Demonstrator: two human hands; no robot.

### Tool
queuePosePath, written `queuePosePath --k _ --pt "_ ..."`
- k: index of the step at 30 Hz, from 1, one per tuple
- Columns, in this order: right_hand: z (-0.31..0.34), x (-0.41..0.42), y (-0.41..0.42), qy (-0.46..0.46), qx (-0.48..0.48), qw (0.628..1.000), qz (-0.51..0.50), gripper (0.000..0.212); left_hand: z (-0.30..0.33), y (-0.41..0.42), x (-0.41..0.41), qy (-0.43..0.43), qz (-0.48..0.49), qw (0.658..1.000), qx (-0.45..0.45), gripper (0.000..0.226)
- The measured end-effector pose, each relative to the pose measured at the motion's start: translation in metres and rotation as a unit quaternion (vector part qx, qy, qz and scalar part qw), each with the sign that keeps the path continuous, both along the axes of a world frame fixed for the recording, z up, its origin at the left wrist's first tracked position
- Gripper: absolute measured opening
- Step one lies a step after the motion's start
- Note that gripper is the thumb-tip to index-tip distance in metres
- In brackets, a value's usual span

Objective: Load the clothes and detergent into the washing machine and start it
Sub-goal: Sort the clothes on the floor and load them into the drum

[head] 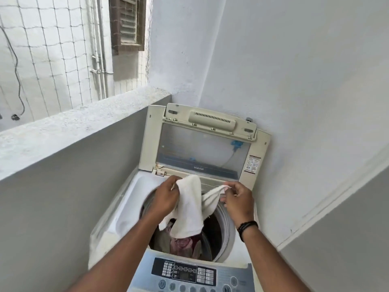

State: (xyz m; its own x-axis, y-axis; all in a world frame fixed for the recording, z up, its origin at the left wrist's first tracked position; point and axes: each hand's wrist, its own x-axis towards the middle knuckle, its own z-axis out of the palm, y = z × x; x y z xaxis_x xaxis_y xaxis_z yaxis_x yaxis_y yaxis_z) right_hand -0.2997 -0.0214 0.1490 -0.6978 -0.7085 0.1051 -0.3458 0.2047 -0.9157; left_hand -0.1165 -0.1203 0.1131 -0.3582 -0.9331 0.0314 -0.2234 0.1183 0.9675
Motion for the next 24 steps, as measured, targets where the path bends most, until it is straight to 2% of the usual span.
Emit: queuePosePath --k 2,5,8,10,13,16,18,21,24 --pt "-0.015 -0.011 -0.002 0.008 0.038 0.999 -0.024 0.018 -0.026 -0.002 0.007 -0.041 0.003 0.999 -0.002 0.034" --pt "-0.041 -0.027 -0.005 0.014 0.083 0.994 -0.069 0.016 -0.061 -0.004 0.014 -0.065 0.071 0.995 -0.022 0.041" --pt "-0.070 -0.041 -0.016 -0.014 0.133 0.986 -0.099 0.015 -0.087 -0.010 0.011 -0.100 0.112 0.989 0.002 0.027" --pt "-0.088 -0.047 -0.026 -0.038 0.155 0.981 -0.114 0.017 -0.105 -0.015 0.005 -0.167 0.104 0.980 0.017 0.015" --pt "-0.128 -0.053 -0.045 -0.067 0.202 0.971 -0.114 0.019 -0.138 -0.025 -0.008 -0.304 0.028 0.950 0.071 0.015" --pt "-0.174 -0.055 -0.063 -0.049 0.251 0.964 -0.071 0.016 -0.167 -0.040 -0.022 -0.365 -0.068 0.924 0.095 0.014" --pt "-0.200 -0.058 -0.076 -0.020 0.284 0.958 -0.032 0.019 -0.185 -0.057 -0.033 -0.382 -0.097 0.912 0.117 0.015" --pt "-0.227 -0.066 -0.097 0.008 0.323 0.946 0.024 0.009 -0.210 -0.083 -0.046 -0.384 -0.064 0.911 0.138 0.024" --pt "-0.260 -0.076 -0.117 0.012 0.344 0.935 0.088 0.027 -0.241 -0.105 -0.057 -0.357 0.035 0.918 0.167 0.035"
